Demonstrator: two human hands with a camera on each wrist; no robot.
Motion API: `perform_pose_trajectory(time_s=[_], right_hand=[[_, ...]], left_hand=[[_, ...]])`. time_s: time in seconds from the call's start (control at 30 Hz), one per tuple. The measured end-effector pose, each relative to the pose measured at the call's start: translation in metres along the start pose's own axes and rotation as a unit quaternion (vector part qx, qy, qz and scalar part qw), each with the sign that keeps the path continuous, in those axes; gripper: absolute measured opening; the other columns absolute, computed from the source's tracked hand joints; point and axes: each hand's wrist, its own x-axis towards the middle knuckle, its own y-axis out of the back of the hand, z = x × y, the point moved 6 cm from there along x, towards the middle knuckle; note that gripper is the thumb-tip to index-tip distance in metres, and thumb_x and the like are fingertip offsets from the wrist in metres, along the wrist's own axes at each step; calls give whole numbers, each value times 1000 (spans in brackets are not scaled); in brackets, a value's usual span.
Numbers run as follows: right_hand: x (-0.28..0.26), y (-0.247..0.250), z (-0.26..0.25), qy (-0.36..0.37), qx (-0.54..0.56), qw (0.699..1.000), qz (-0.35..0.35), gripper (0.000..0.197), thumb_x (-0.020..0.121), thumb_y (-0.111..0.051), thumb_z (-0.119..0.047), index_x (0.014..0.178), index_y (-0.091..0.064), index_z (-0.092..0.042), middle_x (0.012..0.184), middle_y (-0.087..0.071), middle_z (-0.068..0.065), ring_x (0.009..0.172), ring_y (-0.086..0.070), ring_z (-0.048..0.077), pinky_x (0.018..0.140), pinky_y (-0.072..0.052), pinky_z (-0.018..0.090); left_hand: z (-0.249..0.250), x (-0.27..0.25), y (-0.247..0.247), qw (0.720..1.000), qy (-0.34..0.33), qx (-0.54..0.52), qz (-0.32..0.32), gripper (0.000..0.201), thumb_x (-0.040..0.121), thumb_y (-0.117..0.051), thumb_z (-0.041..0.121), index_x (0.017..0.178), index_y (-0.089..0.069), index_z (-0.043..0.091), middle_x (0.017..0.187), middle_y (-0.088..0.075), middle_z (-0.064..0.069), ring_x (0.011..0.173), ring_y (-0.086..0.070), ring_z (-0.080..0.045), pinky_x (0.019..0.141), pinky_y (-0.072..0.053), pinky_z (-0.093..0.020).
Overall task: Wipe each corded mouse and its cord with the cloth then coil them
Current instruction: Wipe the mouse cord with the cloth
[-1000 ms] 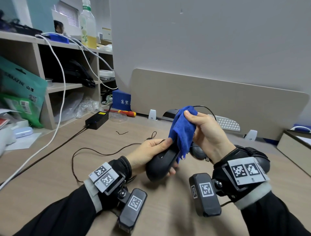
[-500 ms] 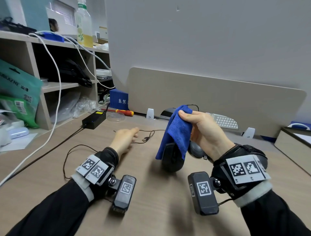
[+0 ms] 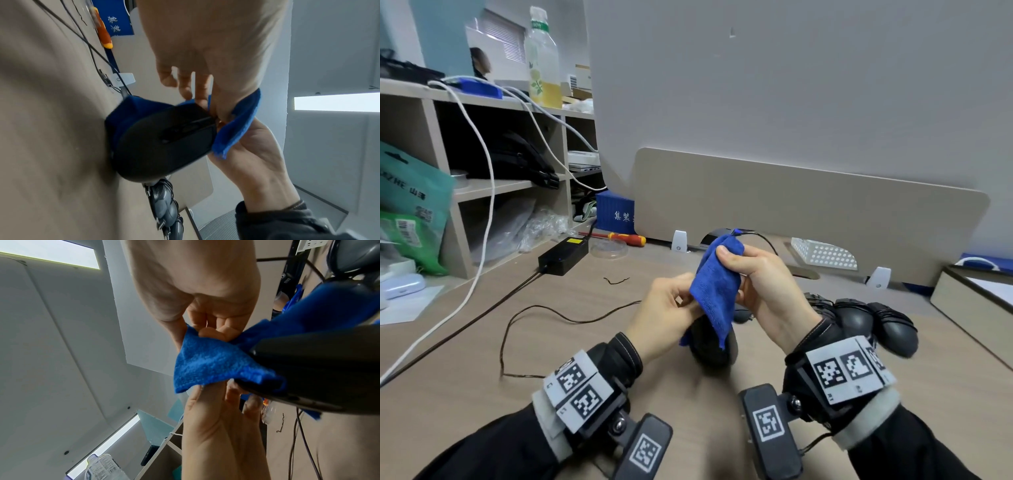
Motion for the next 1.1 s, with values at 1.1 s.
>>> perform_pose_trajectory(time_s=[1.1], right_hand=[[-13, -6, -23, 41, 14, 999, 16, 20, 95, -61, -10, 105, -68, 6, 92, -71, 12, 86, -66, 29, 76, -53, 40]], left_hand=[[11, -3, -2, 996, 15, -74, -55, 26, 88, -62, 26, 77, -64, 2, 57, -63, -6, 39, -46, -17, 38, -33, -22]])
